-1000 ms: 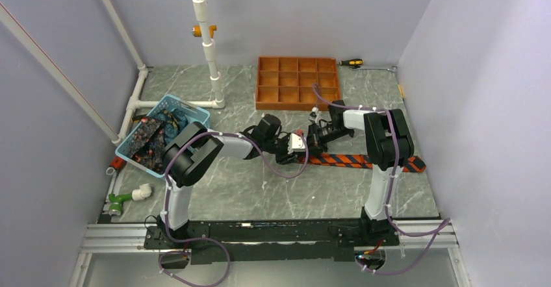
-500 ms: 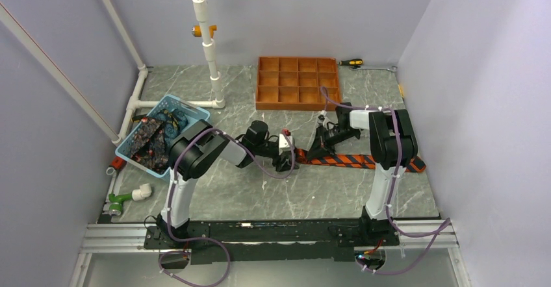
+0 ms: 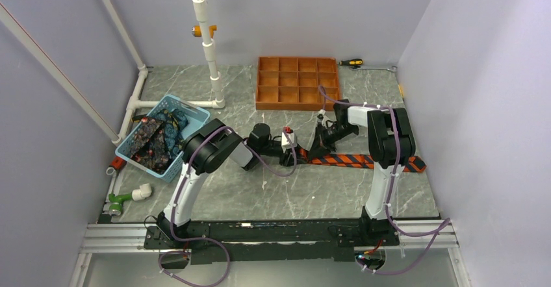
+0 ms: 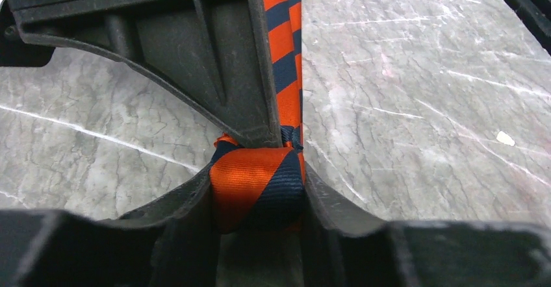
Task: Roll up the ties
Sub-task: Roll the tie at the center of the board.
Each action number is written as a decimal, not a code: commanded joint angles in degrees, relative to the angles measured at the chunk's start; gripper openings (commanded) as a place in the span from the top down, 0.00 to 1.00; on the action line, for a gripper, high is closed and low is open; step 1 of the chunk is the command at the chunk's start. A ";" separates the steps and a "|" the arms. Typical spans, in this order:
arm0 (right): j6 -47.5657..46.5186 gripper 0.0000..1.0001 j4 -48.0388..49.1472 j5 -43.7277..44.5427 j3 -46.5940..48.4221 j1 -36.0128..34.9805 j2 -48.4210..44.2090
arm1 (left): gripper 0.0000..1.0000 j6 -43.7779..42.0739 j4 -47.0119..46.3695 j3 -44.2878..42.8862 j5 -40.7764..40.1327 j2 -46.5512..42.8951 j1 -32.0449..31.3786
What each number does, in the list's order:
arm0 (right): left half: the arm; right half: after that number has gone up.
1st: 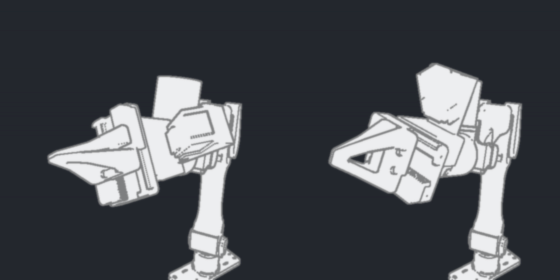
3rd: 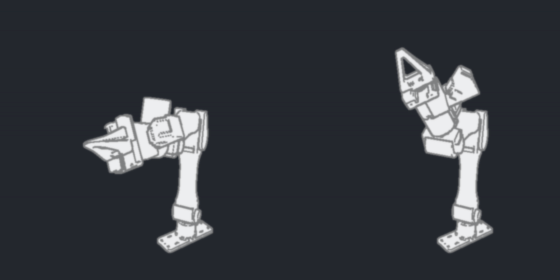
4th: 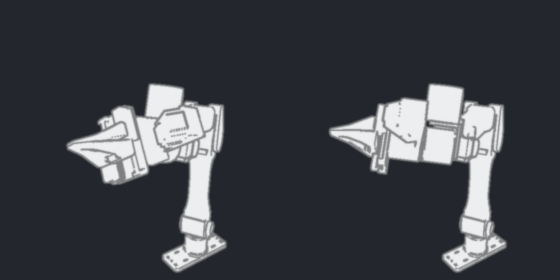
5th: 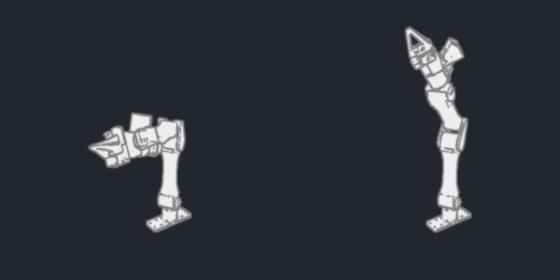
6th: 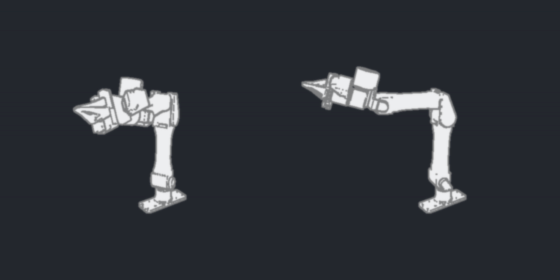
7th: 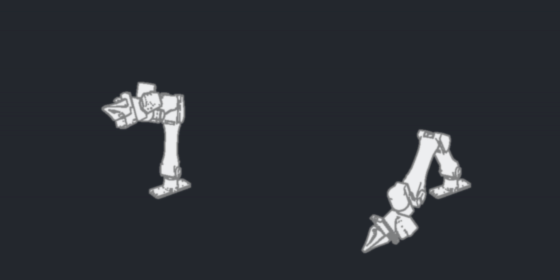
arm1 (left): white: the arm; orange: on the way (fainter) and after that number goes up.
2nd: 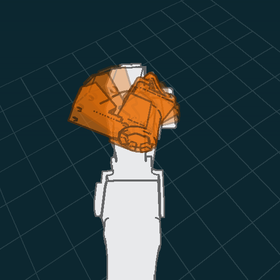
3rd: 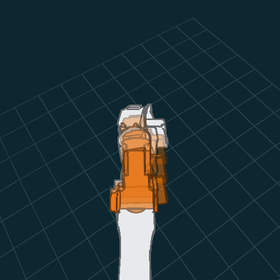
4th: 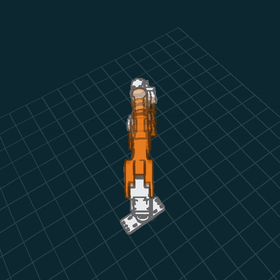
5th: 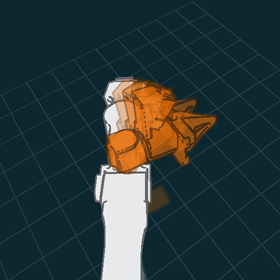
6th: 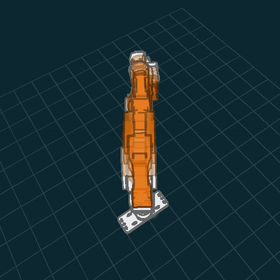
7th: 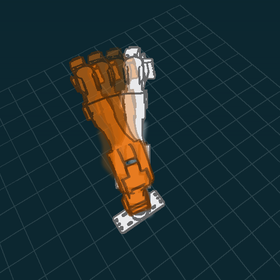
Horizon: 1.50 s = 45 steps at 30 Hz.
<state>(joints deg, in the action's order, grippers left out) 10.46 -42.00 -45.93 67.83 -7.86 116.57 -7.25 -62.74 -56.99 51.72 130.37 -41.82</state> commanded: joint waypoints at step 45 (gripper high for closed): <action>-4.38 0.63 1.06 2.28 -1.42 -3.00 -5.66 | 0.97 -26.06 75.42 -7.52 -26.67 -6.19 -3.23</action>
<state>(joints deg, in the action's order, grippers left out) 8.91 -37.74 -48.95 65.93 -10.87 110.78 -30.02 -4.82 -68.77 36.12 117.60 -45.58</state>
